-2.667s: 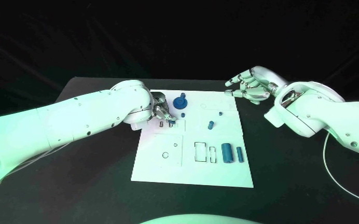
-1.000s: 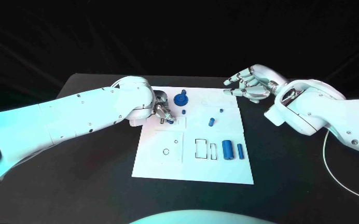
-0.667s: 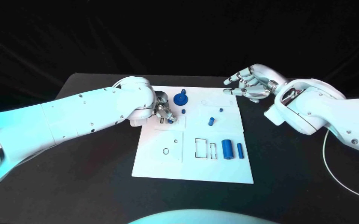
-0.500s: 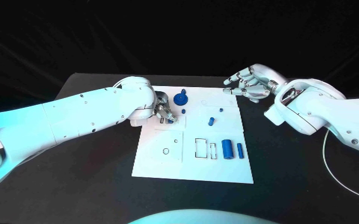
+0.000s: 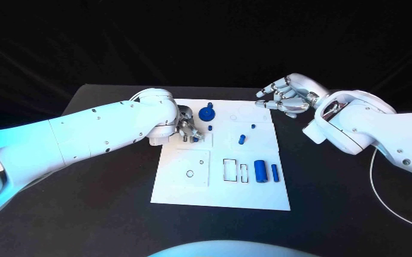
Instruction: Assemble the parts on the task board
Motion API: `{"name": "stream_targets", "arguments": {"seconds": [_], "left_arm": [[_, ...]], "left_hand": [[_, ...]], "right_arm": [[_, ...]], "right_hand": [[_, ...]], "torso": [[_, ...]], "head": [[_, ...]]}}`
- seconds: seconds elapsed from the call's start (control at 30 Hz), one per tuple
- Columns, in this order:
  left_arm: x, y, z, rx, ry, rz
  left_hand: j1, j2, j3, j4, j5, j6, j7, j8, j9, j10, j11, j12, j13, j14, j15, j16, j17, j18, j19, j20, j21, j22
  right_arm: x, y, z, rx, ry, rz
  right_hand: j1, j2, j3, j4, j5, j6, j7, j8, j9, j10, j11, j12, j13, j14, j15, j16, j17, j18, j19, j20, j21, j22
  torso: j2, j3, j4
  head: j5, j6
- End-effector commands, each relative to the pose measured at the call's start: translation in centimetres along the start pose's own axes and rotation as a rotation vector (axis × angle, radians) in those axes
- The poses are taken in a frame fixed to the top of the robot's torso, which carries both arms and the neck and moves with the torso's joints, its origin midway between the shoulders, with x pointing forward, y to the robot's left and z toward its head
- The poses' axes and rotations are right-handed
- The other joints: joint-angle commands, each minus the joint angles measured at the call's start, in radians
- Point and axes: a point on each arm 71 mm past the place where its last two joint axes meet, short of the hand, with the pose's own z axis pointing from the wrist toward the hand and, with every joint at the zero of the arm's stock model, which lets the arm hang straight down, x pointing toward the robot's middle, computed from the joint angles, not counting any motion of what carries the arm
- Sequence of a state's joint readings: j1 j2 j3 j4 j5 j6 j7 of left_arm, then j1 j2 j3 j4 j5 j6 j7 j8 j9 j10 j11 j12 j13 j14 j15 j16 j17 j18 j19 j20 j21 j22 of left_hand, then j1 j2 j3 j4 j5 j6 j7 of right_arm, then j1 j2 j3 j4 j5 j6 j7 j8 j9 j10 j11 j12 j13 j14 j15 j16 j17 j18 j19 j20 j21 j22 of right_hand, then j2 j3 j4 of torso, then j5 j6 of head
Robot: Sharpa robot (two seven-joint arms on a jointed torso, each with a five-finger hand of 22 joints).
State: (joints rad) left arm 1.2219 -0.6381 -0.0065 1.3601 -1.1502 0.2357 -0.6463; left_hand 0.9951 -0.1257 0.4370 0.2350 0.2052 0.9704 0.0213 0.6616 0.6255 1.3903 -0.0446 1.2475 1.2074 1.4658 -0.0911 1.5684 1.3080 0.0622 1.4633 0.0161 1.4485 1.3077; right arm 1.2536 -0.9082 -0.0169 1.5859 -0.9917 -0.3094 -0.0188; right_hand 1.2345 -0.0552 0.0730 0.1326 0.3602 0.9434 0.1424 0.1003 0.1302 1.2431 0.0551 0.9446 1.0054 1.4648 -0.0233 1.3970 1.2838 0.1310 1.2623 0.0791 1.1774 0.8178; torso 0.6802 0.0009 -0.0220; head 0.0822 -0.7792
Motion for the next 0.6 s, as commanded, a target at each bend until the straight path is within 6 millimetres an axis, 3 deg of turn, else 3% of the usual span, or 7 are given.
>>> {"name": "stream_targets", "arguments": {"seconds": [0.03,0.1,0.13,0.2,0.6], "left_arm": [[0.0,0.1,-0.1,0.007,-0.002,-0.007],[-0.1,0.3,-0.2,0.006,-0.007,-0.011],[-0.3,0.4,-0.4,0.007,-0.015,-0.017],[-0.5,0.5,-0.6,0.008,-0.024,-0.023],[-3.7,0.4,-2.5,0.040,-0.104,-0.087]], "left_hand": [[-0.026,-0.009,-0.057,0.020,-0.009,0.007,0.000,-0.006,0.000,0.007,-0.001,0.005,-0.001,0.105,-0.008,0.002,0.263,-0.019,0.018,-0.003,0.003,0.079],[-0.035,-0.013,-0.105,0.036,-0.083,0.009,-0.002,-0.009,0.000,0.006,-0.002,0.002,-0.003,0.105,-0.009,0.002,0.263,-0.018,0.018,-0.004,0.002,0.078],[-0.025,-0.002,-0.144,0.046,-0.125,0.009,-0.003,-0.013,0.000,0.005,-0.003,0.000,-0.003,0.105,-0.008,0.002,0.263,-0.017,0.017,-0.007,0.000,0.077],[-0.029,-0.006,-0.178,0.052,-0.148,0.008,-0.003,-0.015,0.000,0.004,-0.001,-0.003,-0.006,0.105,-0.010,0.002,0.263,-0.017,0.016,-0.006,-0.001,0.076],[-0.022,0.019,-0.312,0.056,-0.157,-0.038,0.015,-0.046,-0.005,-0.041,0.009,-0.069,-0.074,0.105,-0.002,0.002,0.263,-0.012,0.005,-0.001,-0.019,0.054]], "right_arm": [[0.1,0.0,0.0,-0.007,0.008,0.000],[0.1,0.0,0.0,-0.006,0.008,0.001],[0.0,0.0,0.0,-0.004,0.008,0.002],[0.0,0.0,0.0,-0.003,0.008,0.002],[0.0,-0.1,0.0,-0.001,0.008,0.003]], "right_hand": [[-0.013,0.000,-0.002,0.007,0.006,-0.001,0.001,0.003,-0.001,-0.009,-0.001,0.001,-0.002,0.048,0.000,-0.007,-0.002,0.006,-0.005,0.001,-0.005,-0.002],[-0.017,0.001,-0.009,0.015,-0.003,-0.001,0.001,0.004,-0.002,-0.009,-0.001,0.002,-0.002,0.048,0.000,-0.008,-0.002,0.006,-0.005,0.001,-0.007,-0.004],[-0.019,0.000,-0.017,0.021,-0.024,-0.002,0.001,0.005,-0.002,-0.009,0.000,0.003,-0.003,0.048,0.000,-0.009,-0.003,0.006,-0.005,0.001,-0.009,-0.006],[-0.014,0.000,-0.026,0.023,-0.050,-0.003,0.001,0.005,-0.003,-0.010,0.000,0.004,-0.003,0.048,0.000,-0.010,-0.003,0.007,-0.005,0.001,-0.011,-0.009],[-0.009,0.000,-0.040,0.029,-0.070,-0.004,0.001,0.007,-0.003,-0.011,0.000,0.006,-0.004,0.048,0.000,-0.013,-0.005,0.007,-0.005,0.001,-0.014,-0.012]], "torso": [[0.001,-0.0015,0.0007],[0.001,-0.0021,0.0009],[0.000,-0.0015,0.0001],[-0.001,-0.0003,-0.0001],[0.000,-0.0004,-0.0010]], "head": [[-0.002,0.001],[-0.003,0.001],[-0.002,-0.001],[0.000,0.001],[0.004,0.005]]}}
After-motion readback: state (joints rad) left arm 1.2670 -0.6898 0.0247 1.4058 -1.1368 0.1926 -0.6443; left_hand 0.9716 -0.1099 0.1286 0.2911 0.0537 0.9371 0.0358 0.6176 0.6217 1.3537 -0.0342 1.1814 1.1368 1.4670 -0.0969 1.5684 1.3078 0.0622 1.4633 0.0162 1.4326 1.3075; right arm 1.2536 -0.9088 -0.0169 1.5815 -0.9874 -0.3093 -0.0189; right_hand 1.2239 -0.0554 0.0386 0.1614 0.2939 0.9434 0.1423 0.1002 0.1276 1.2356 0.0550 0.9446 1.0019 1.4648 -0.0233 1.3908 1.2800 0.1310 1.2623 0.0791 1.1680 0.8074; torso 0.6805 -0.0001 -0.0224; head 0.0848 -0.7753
